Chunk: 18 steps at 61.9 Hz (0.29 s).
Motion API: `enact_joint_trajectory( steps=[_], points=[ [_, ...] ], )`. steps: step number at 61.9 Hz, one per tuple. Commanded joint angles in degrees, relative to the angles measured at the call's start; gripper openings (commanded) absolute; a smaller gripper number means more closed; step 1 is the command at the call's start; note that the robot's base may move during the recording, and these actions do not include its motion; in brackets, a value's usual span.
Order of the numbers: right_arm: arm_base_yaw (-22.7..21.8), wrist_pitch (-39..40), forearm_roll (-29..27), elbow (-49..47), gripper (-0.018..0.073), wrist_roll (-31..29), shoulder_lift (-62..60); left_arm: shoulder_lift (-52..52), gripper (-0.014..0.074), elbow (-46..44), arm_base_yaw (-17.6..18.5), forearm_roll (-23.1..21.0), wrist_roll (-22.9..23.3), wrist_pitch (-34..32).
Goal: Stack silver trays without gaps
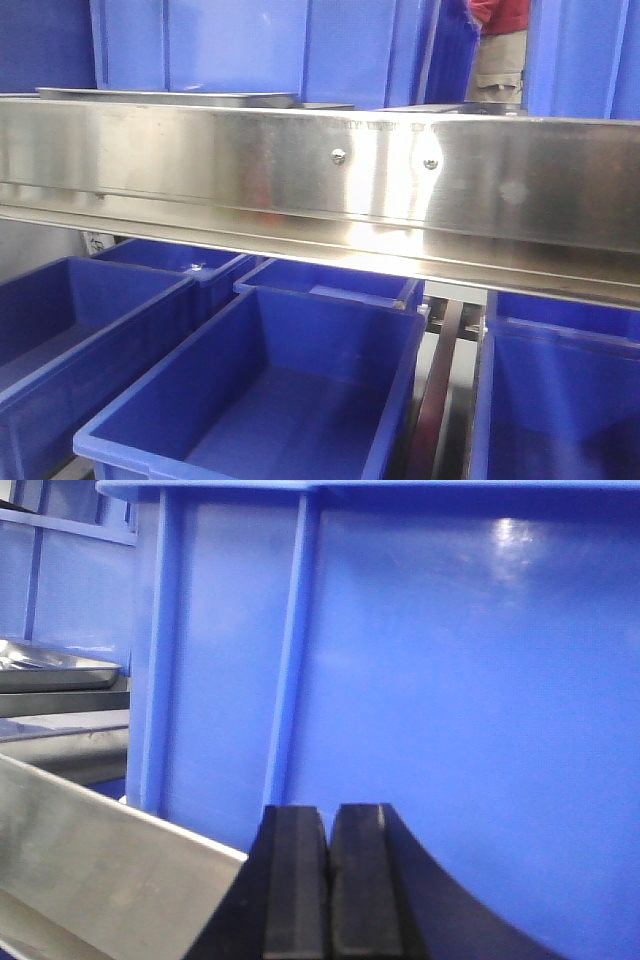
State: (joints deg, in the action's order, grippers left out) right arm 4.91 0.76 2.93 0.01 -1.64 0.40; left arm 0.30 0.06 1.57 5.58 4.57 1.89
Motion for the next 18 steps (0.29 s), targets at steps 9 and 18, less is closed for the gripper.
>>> enact_joint_trajectory(
  steps=[9, 18],
  points=[
    [-0.3, 1.0, -0.3, 0.0, -0.0078, -0.2, -0.4, -0.3, 0.0025, -0.1, -0.2, 0.2, -0.1, -1.1],
    [-0.3, 1.0, -0.3, 0.0, -0.0078, -0.2, -0.4, -0.3, 0.0025, -0.1, -0.2, 0.2, -0.1, -1.1]
  ],
)
